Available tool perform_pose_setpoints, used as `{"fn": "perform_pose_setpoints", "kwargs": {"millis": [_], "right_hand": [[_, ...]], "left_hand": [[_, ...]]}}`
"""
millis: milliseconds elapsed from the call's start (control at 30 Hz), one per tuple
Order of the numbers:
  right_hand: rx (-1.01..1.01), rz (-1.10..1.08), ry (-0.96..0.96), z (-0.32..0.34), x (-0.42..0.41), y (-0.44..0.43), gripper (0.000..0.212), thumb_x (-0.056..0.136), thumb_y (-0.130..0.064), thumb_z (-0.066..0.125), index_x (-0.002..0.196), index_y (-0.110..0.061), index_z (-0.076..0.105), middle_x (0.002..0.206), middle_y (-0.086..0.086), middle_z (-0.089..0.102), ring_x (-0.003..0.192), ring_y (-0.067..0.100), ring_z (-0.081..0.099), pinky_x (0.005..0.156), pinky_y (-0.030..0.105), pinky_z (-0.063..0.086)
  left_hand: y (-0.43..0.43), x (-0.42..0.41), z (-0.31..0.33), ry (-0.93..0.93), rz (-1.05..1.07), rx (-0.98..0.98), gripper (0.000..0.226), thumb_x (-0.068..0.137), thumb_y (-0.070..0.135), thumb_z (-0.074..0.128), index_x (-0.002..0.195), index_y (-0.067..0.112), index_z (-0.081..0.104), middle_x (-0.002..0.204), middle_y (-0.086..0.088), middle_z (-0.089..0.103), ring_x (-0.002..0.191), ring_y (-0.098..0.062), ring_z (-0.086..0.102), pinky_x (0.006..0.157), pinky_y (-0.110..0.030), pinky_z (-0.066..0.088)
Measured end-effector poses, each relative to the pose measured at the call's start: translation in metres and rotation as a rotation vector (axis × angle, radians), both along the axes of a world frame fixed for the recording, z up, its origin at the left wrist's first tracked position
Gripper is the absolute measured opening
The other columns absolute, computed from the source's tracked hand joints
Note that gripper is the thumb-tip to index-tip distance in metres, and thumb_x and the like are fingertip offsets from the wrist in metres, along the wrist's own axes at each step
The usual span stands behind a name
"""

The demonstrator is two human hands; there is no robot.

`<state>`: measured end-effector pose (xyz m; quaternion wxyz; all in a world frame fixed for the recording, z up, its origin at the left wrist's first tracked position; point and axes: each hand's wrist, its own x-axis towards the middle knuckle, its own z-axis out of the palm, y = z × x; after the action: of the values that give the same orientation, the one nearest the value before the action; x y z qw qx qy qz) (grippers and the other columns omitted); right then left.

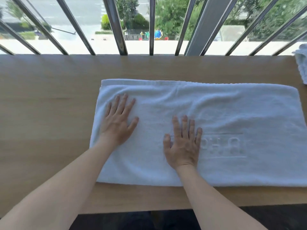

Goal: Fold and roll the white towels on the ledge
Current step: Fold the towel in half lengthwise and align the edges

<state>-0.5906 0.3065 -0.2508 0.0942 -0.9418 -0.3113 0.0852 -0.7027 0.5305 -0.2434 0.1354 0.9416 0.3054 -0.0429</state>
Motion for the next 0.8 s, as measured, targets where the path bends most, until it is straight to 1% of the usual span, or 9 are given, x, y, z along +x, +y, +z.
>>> {"fn": "perform_pose_setpoints", "kwargs": {"millis": [133, 233, 300, 367, 433, 500, 567, 667, 800], "right_hand": [[0.008, -0.007, -0.033, -0.004, 0.001, 0.0, 0.069, 0.096, -0.05, 0.032, 0.159, -0.031, 0.013, 0.167, 0.002, 0.008, 0.154, 0.024, 0.001, 0.123, 0.054, 0.005], [0.011, -0.007, -0.05, -0.006, 0.001, 0.001, 0.069, 0.095, -0.049, 0.032, 0.159, -0.031, 0.014, 0.167, 0.002, 0.01, 0.154, 0.024, 0.002, 0.122, 0.055, 0.007], [0.012, -0.009, -0.064, -0.007, 0.002, 0.001, 0.069, 0.095, -0.049, 0.033, 0.159, -0.03, 0.015, 0.167, 0.002, 0.01, 0.154, 0.024, 0.003, 0.122, 0.055, 0.008], [0.015, -0.014, -0.07, -0.007, 0.003, 0.001, 0.069, 0.095, -0.048, 0.034, 0.159, -0.03, 0.017, 0.167, 0.002, 0.011, 0.154, 0.024, 0.004, 0.122, 0.055, 0.008], [0.02, -0.012, -0.078, -0.008, 0.003, 0.001, 0.066, 0.096, -0.046, 0.034, 0.158, -0.03, 0.02, 0.167, 0.002, 0.012, 0.154, 0.025, 0.005, 0.122, 0.055, 0.009], [0.025, -0.011, -0.083, -0.008, 0.003, 0.001, 0.065, 0.096, -0.042, 0.033, 0.158, -0.029, 0.021, 0.167, 0.002, 0.011, 0.154, 0.024, 0.005, 0.122, 0.056, 0.009], [0.027, -0.013, -0.088, -0.008, 0.002, 0.0, 0.065, 0.095, -0.039, 0.033, 0.158, -0.029, 0.021, 0.167, 0.001, 0.012, 0.154, 0.024, 0.005, 0.122, 0.055, 0.009], [0.014, -0.017, -0.084, -0.007, 0.003, 0.0, 0.065, 0.096, -0.039, 0.035, 0.159, -0.03, 0.019, 0.167, 0.0, 0.011, 0.154, 0.023, 0.004, 0.123, 0.054, 0.007], [0.004, -0.019, -0.07, -0.003, 0.001, 0.001, 0.064, 0.097, -0.04, 0.033, 0.158, -0.03, 0.019, 0.167, 0.001, 0.012, 0.154, 0.024, 0.004, 0.123, 0.053, 0.006]], "left_hand": [[0.045, 0.022, 0.001, 0.03, 0.113, 0.009, 0.071, 0.096, 0.061, 0.016, 0.161, 0.033, 0.006, 0.169, 0.004, -0.002, 0.155, -0.019, -0.007, 0.125, -0.04, -0.006], [0.044, 0.036, 0.006, 0.059, 0.148, -0.027, 0.075, 0.095, 0.062, 0.011, 0.161, 0.028, 0.003, 0.169, 0.0, -0.006, 0.155, -0.023, -0.012, 0.124, -0.041, -0.011], [0.014, 0.041, 0.009, 0.017, 0.02, -0.044, 0.074, 0.096, 0.06, 0.015, 0.161, 0.026, 0.006, 0.169, -0.002, -0.003, 0.155, -0.025, -0.009, 0.125, -0.044, -0.007], [-0.036, 0.041, 0.008, -0.037, -0.145, -0.067, 0.069, 0.099, 0.056, 0.022, 0.161, 0.026, 0.013, 0.169, -0.003, 0.003, 0.155, -0.026, -0.004, 0.125, -0.048, 0.0], [-0.089, 0.035, 0.002, -0.078, -0.198, -0.075, 0.06, 0.103, 0.047, 0.025, 0.16, 0.027, 0.019, 0.168, -0.002, 0.008, 0.156, -0.026, -0.001, 0.125, -0.05, 0.006], [-0.121, 0.021, -0.005, -0.086, -0.151, -0.087, 0.055, 0.106, 0.039, 0.024, 0.159, 0.027, 0.021, 0.169, 0.0, 0.009, 0.156, -0.023, 0.001, 0.124, -0.049, 0.008], [-0.127, 0.001, -0.01, -0.061, -0.141, -0.05, 0.057, 0.106, 0.042, 0.024, 0.16, 0.026, 0.018, 0.169, 0.002, 0.007, 0.156, -0.022, 0.003, 0.124, -0.048, 0.009], [-0.11, -0.028, -0.01, -0.01, -0.13, -0.013, 0.065, 0.103, 0.049, 0.028, 0.161, 0.028, 0.01, 0.17, 0.005, 0.002, 0.156, -0.021, 0.001, 0.124, -0.047, 0.007], [-0.077, -0.053, -0.007, 0.042, -0.011, 0.003, 0.069, 0.101, 0.055, 0.027, 0.161, 0.032, 0.004, 0.17, 0.006, -0.002, 0.156, -0.019, -0.005, 0.124, -0.044, 0.0]]}}
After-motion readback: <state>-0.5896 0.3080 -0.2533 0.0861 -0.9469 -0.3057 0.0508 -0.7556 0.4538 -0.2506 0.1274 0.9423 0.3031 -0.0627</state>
